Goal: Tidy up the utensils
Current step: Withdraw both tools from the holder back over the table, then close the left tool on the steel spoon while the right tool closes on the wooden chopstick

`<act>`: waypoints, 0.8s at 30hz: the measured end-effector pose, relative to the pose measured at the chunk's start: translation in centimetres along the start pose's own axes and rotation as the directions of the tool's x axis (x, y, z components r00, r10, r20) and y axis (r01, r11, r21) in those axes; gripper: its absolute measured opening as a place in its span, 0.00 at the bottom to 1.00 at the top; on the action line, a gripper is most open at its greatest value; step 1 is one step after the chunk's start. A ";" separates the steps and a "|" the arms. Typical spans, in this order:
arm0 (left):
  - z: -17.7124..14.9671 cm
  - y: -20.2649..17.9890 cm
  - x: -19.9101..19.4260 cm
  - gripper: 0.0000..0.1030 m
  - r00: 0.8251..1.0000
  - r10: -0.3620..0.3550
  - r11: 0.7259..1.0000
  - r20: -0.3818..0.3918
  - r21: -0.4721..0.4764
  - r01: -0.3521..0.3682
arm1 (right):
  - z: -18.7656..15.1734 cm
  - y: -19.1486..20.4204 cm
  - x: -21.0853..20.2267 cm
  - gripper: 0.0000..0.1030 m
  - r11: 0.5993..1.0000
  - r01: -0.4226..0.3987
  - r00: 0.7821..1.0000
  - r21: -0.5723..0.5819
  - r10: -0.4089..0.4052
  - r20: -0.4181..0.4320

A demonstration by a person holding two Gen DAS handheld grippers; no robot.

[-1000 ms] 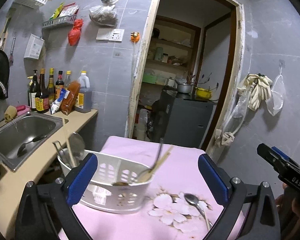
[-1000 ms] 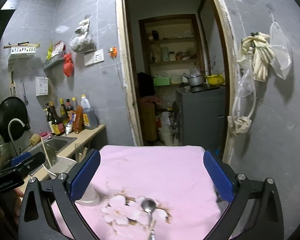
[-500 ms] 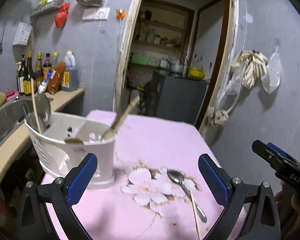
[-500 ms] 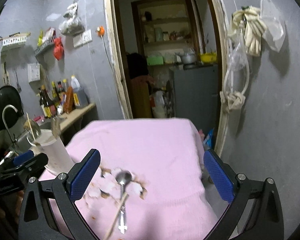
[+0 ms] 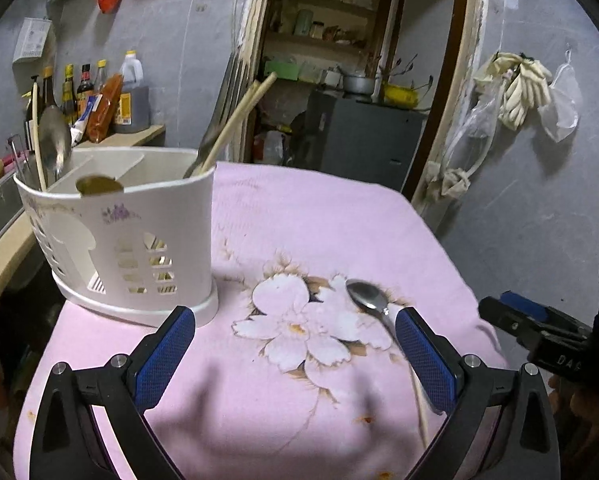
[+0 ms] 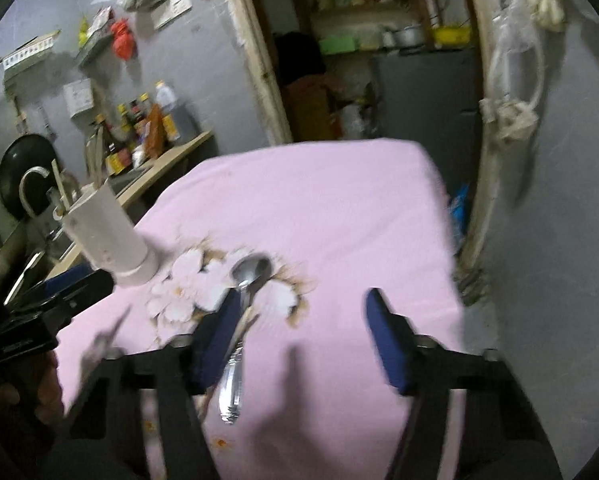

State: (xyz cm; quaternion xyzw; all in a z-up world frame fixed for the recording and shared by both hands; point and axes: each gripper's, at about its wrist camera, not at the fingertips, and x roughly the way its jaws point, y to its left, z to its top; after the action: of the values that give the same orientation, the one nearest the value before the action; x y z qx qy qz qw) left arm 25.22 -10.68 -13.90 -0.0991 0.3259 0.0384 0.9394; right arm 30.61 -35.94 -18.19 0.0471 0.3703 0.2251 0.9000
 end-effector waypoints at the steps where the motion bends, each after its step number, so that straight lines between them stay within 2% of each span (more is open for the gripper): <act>1: 0.0 0.0 0.2 0.97 1.000 0.003 1.000 -0.003 0.000 -0.003 | -0.3 0.2 0.6 0.40 1.000 -0.016 1.000 -0.007 0.016 -0.016; 4: 0.0 0.2 1.2 0.93 1.000 0.010 1.000 -0.011 0.006 -0.010 | -0.7 0.9 2.6 0.28 0.997 -0.080 0.995 -0.014 0.079 -0.068; 9: -0.1 0.4 3.1 0.78 0.999 0.003 1.000 -0.043 0.002 -0.003 | -1.5 1.6 4.9 0.25 0.988 -0.152 0.980 0.001 0.151 -0.133; 12: -0.1 0.4 3.7 0.74 0.999 0.001 1.000 -0.052 0.005 -0.001 | -1.6 1.8 5.9 0.25 0.982 -0.189 0.970 0.014 0.189 -0.151; 13: -0.1 0.4 3.9 0.74 0.999 0.000 1.000 -0.054 0.004 0.001 | -1.5 2.0 6.3 0.23 0.981 -0.195 0.968 0.016 0.195 -0.159; 14: 0.0 0.3 4.0 0.72 0.998 -0.003 1.000 -0.057 0.004 0.003 | -1.6 2.1 6.6 0.14 0.979 -0.201 0.966 0.018 0.201 -0.165; 15: 0.0 0.2 4.2 0.71 0.998 -0.006 1.000 -0.061 0.005 0.007 | -1.6 2.1 6.9 0.11 0.978 -0.205 0.964 0.022 0.206 -0.169; 20: 0.4 -0.4 5.1 0.67 0.997 -0.024 1.000 -0.075 0.015 0.025 | -1.6 1.7 7.0 0.10 0.971 -0.231 0.959 0.059 0.237 -0.154; 24: 0.8 -1.1 6.2 0.59 0.991 -0.078 0.997 -0.107 0.009 0.080 | -1.3 0.3 6.2 0.08 0.975 -0.208 0.968 0.079 0.217 -0.124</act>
State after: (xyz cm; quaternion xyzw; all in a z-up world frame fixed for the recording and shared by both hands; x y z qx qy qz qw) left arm 30.69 -11.52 -16.93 -0.1078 0.3718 -0.0063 0.9220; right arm 33.43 -33.04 -23.02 0.1009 0.4289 0.3108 0.8422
